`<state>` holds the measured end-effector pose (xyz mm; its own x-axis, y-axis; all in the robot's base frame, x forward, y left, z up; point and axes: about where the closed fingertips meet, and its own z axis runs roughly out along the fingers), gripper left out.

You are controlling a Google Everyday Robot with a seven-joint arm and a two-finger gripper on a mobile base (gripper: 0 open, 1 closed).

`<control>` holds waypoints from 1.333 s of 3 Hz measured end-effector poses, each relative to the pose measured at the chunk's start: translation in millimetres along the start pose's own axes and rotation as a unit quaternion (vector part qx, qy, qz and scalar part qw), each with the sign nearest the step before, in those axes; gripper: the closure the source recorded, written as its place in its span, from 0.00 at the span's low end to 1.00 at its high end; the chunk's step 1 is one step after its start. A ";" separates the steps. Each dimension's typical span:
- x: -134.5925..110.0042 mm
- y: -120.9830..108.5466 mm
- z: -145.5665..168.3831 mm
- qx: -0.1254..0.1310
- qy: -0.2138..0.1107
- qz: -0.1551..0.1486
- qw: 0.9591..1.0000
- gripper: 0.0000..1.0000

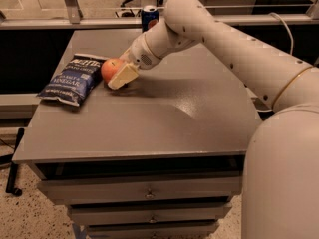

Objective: Move apple near blue chip bag

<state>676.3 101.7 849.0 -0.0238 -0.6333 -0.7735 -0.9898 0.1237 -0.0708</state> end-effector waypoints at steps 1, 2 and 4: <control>0.0 1.2 0.5 -0.002 0.000 0.000 1.000 0.00; 0.3 1.4 -1.9 -0.001 -0.001 0.000 1.000 0.00; 65.7 -12.9 -112.5 0.064 -0.040 0.031 0.997 0.00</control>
Offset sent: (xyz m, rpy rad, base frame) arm -0.0023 -0.0144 0.0092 0.0062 -0.0120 -0.0131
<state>671.7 -27.5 870.0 -0.0682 -0.5594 -0.8261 -0.9606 0.2604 -0.0970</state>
